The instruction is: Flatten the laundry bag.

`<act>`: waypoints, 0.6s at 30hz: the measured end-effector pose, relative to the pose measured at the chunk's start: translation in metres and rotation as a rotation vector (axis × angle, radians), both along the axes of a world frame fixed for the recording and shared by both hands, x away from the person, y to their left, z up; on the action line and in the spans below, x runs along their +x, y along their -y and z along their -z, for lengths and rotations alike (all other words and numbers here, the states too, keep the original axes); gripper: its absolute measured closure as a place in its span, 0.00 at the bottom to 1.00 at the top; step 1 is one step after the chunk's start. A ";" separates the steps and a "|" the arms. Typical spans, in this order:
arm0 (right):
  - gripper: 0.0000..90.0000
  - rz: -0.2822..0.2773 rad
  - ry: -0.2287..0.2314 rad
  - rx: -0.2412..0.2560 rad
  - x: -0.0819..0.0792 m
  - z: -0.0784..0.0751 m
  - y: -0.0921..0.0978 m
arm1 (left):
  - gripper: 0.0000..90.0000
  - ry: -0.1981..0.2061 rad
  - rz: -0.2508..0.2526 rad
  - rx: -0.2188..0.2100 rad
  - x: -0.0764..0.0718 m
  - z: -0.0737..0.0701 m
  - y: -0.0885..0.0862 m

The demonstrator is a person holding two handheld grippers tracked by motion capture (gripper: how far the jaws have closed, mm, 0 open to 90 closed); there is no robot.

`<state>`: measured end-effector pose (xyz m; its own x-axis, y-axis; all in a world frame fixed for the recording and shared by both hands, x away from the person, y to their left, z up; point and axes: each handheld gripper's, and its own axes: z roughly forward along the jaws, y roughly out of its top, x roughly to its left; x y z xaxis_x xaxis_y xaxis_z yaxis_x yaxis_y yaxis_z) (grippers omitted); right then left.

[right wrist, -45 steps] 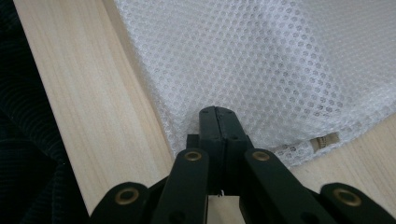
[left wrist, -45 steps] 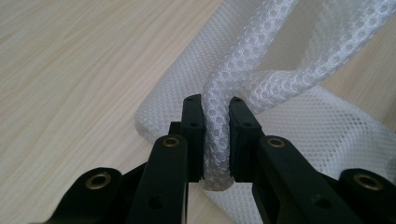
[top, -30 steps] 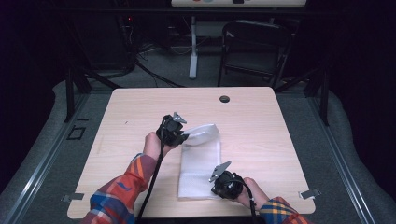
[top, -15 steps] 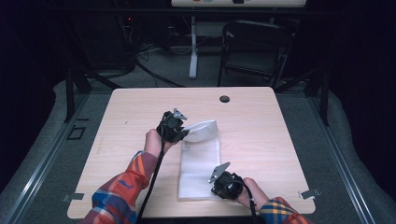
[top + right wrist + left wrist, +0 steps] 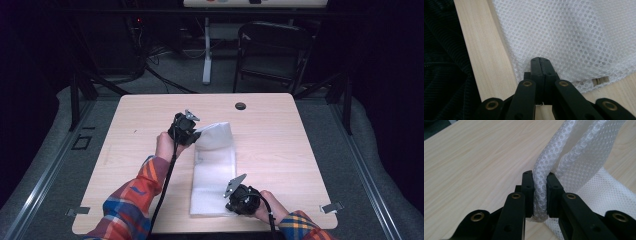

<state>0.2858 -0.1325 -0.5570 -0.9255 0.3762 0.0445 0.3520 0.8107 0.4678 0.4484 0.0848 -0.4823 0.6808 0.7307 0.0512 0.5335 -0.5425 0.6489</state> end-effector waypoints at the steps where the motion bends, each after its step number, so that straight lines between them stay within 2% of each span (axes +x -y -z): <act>1: 1.00 0.001 -0.002 0.000 0.000 0.000 0.000 | 0.89 -0.003 -0.008 0.002 0.002 0.001 0.000; 5: 1.00 0.005 -0.006 0.007 0.000 0.000 0.000 | 0.88 -0.001 -0.020 0.000 0.007 0.005 0.002; 12: 1.00 0.002 -0.012 0.012 0.001 0.000 0.001 | 0.85 -0.002 -0.010 0.005 0.014 0.010 0.014; 16: 1.00 0.004 -0.008 0.011 0.001 0.001 0.001 | 0.78 -0.001 -0.020 0.003 0.014 0.012 0.016; 18: 1.00 0.003 -0.011 0.014 0.001 0.001 0.002 | 0.70 0.007 -0.030 0.009 0.015 0.012 0.016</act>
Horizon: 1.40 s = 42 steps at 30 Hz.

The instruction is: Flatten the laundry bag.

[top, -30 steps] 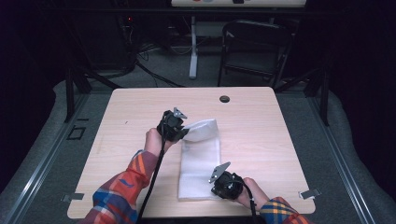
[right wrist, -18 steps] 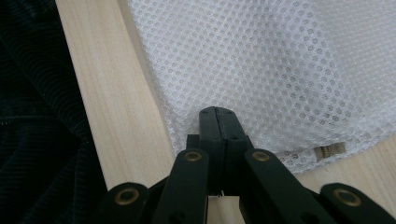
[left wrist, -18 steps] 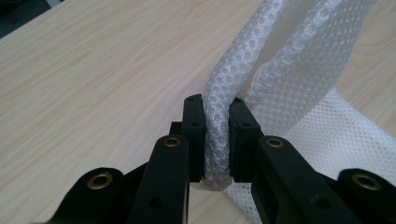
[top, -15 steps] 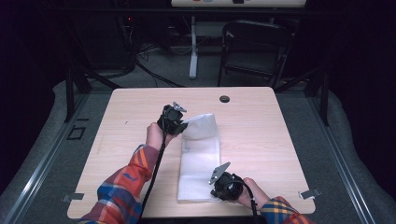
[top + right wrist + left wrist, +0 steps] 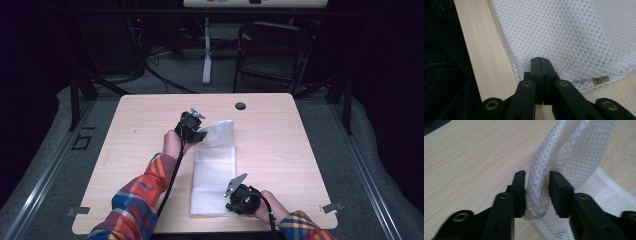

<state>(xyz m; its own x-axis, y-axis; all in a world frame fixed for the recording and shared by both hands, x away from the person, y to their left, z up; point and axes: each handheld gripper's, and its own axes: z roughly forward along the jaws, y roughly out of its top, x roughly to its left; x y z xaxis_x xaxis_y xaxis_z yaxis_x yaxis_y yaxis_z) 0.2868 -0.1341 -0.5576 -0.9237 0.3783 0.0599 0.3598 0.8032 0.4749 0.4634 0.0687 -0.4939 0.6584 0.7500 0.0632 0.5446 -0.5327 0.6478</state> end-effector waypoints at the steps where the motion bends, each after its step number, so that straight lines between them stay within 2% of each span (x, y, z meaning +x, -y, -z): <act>1: 1.00 0.001 -0.001 0.000 0.000 0.000 0.000 | 0.65 -0.001 -0.012 0.002 0.000 0.000 0.000; 3: 1.00 0.006 -0.008 0.010 0.000 0.000 0.000 | 0.53 -0.002 -0.025 -0.005 0.002 -0.001 -0.002; 7: 1.00 0.007 -0.004 0.000 0.000 0.000 0.000 | 0.38 -0.007 -0.048 -0.046 0.004 -0.005 -0.010; 11: 1.00 0.017 -0.015 -0.005 0.000 -0.001 0.000 | 0.24 -0.002 -0.043 -0.054 0.002 -0.010 -0.013; 14: 0.90 0.019 -0.014 0.007 0.000 -0.003 0.000 | 0.19 -0.017 -0.027 -0.063 -0.001 -0.012 -0.013; 19: 0.60 0.051 -0.007 0.002 0.003 -0.011 0.002 | 0.17 -0.018 0.038 -0.053 -0.013 -0.012 -0.013; 23: 0.31 0.125 0.011 0.010 0.006 -0.016 0.007 | 0.17 -0.027 0.064 -0.046 -0.020 -0.010 -0.014; 26: 0.19 0.152 0.015 0.008 0.008 -0.019 0.011 | 0.16 -0.034 0.076 -0.043 -0.026 -0.009 -0.014; 27: 0.16 0.170 0.022 0.026 0.008 -0.018 0.012 | 0.16 -0.035 0.081 -0.039 -0.028 -0.009 -0.014; 31: 0.10 0.204 0.043 0.015 0.010 -0.022 0.017 | 0.15 -0.046 0.102 -0.022 -0.039 -0.009 -0.013; 33: 0.09 0.220 0.046 0.030 0.011 -0.022 0.019 | 0.14 -0.045 0.112 -0.015 -0.045 -0.009 -0.013; 38: 0.05 0.246 0.074 0.022 0.012 -0.025 0.023 | 0.12 -0.039 0.124 -0.011 -0.061 -0.013 -0.014; 42: 0.03 0.260 0.080 0.015 0.014 -0.026 0.026 | 0.10 -0.044 0.151 0.006 -0.077 -0.009 -0.013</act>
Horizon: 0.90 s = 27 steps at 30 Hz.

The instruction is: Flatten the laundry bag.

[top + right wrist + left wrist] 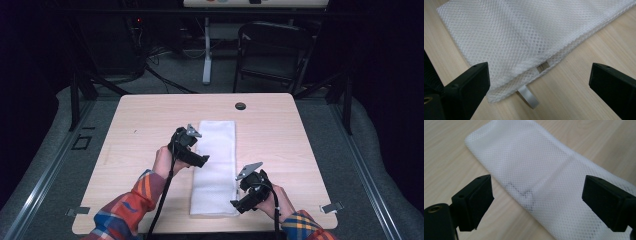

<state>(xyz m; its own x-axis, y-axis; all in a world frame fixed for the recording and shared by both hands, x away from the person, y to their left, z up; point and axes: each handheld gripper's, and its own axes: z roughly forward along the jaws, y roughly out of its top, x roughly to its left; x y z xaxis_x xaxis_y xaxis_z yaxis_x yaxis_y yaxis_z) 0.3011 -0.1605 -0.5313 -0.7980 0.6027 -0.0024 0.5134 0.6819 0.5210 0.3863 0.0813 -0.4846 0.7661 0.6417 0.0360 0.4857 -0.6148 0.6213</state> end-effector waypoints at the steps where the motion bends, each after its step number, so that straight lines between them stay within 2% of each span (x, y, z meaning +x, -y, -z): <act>1: 0.03 0.000 0.001 0.007 0.000 0.000 0.000 | 0.10 0.006 0.000 0.003 -0.004 0.001 0.001; 2: 0.03 -0.001 0.002 0.003 0.000 0.000 0.001 | 0.09 0.005 0.009 0.010 -0.008 0.001 0.001; 3: 0.03 0.007 0.004 0.023 0.000 0.000 0.001 | 0.09 0.008 0.011 0.012 -0.012 0.001 0.001; 5: 0.03 0.003 0.001 0.018 0.001 -0.001 0.002 | 0.05 0.007 0.024 0.024 -0.019 0.000 0.001; 9: 0.00 0.014 -0.024 0.008 0.003 0.001 0.004 | 0.03 0.008 0.036 0.007 -0.033 -0.001 -0.001; 11: 0.00 0.023 -0.036 0.022 0.003 0.003 0.004 | 0.03 0.012 0.049 0.007 -0.041 0.001 -0.001; 14: 0.00 0.020 -0.035 0.007 0.004 0.001 0.005 | 0.01 0.032 0.075 -0.017 -0.054 0.002 -0.003; 20: 0.00 0.028 -0.036 0.012 0.005 0.001 0.006 | 0.01 0.036 0.117 -0.034 -0.075 0.008 0.002; 23: 0.00 0.039 -0.040 0.018 0.005 0.001 0.007 | 0.02 0.027 0.154 -0.015 -0.083 0.013 0.008; 26: 0.00 0.040 -0.042 0.015 0.006 0.000 0.008 | 0.03 0.017 0.175 -0.015 -0.089 0.018 0.014; 27: 0.00 0.038 -0.041 0.013 0.006 -0.001 0.009 | 0.04 0.006 0.194 0.002 -0.090 0.018 0.016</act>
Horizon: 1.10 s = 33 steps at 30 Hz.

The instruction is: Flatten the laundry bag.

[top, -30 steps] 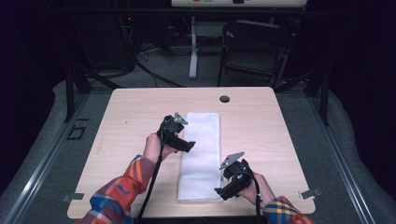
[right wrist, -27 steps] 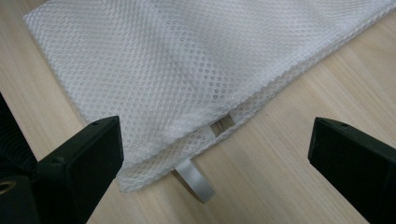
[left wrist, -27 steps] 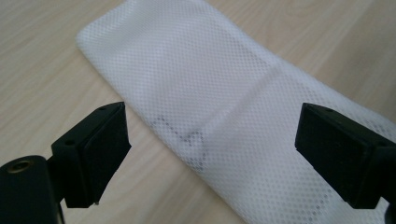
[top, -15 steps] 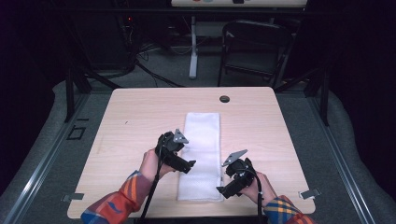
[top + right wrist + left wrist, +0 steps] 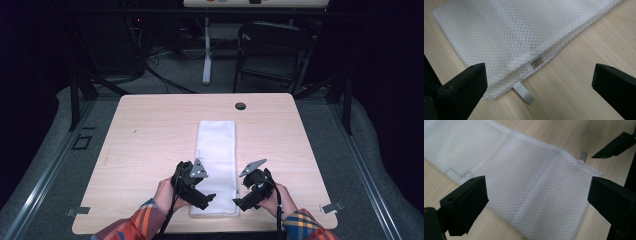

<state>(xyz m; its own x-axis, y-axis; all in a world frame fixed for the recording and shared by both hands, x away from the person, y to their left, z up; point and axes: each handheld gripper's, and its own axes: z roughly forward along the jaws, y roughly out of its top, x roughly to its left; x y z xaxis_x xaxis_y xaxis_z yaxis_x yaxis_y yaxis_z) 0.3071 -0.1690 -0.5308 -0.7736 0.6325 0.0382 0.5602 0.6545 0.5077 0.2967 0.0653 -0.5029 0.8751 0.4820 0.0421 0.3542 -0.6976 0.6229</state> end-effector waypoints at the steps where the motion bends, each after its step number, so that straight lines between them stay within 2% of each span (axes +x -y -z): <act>1: 0.00 0.002 0.000 -0.001 0.000 0.000 0.000 | 0.04 -0.001 0.011 0.005 -0.001 0.001 0.002; 6: 0.00 0.006 -0.009 -0.004 0.001 0.001 0.001 | 0.05 -0.024 0.067 0.041 -0.009 0.012 0.013; 7: 0.00 0.022 -0.009 0.019 0.000 0.003 0.000 | 0.06 -0.025 0.082 0.043 -0.011 0.015 0.016; 8: 0.00 0.005 -0.021 -0.011 0.001 0.001 0.001 | 0.08 -0.027 0.092 0.047 -0.012 0.016 0.018; 9: 0.00 0.004 -0.026 -0.014 0.001 0.001 0.001 | 0.09 -0.028 0.106 0.053 -0.014 0.018 0.020; 10: 0.00 0.018 -0.023 0.009 0.000 0.003 0.001 | 0.12 -0.022 0.119 0.056 -0.015 0.019 0.022; 14: 0.00 0.010 -0.025 -0.011 0.001 0.002 0.001 | 0.18 -0.026 0.153 0.065 -0.019 0.023 0.028; 17: 0.00 0.005 -0.035 -0.018 0.002 0.003 0.002 | 0.23 -0.047 0.182 0.070 -0.019 0.026 0.031; 22: 0.01 0.010 -0.036 -0.007 0.002 0.003 0.001 | 0.31 -0.065 0.210 0.100 -0.022 0.036 0.037; 28: 0.01 0.006 -0.037 -0.020 0.002 0.004 0.000 | 0.43 -0.072 0.243 0.142 -0.022 0.046 0.044; 33: 0.01 0.007 -0.039 -0.023 0.002 0.004 0.000 | 0.58 -0.087 0.252 0.168 -0.020 0.053 0.045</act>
<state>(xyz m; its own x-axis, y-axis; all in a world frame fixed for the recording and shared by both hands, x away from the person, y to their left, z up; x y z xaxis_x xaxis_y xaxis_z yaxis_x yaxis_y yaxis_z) 0.3090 -0.1691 -0.5352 -0.7673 0.6390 0.0539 0.5842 0.6618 0.4699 0.2768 0.0200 -0.5555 0.9700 0.2421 0.0221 0.2042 -0.8608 0.4662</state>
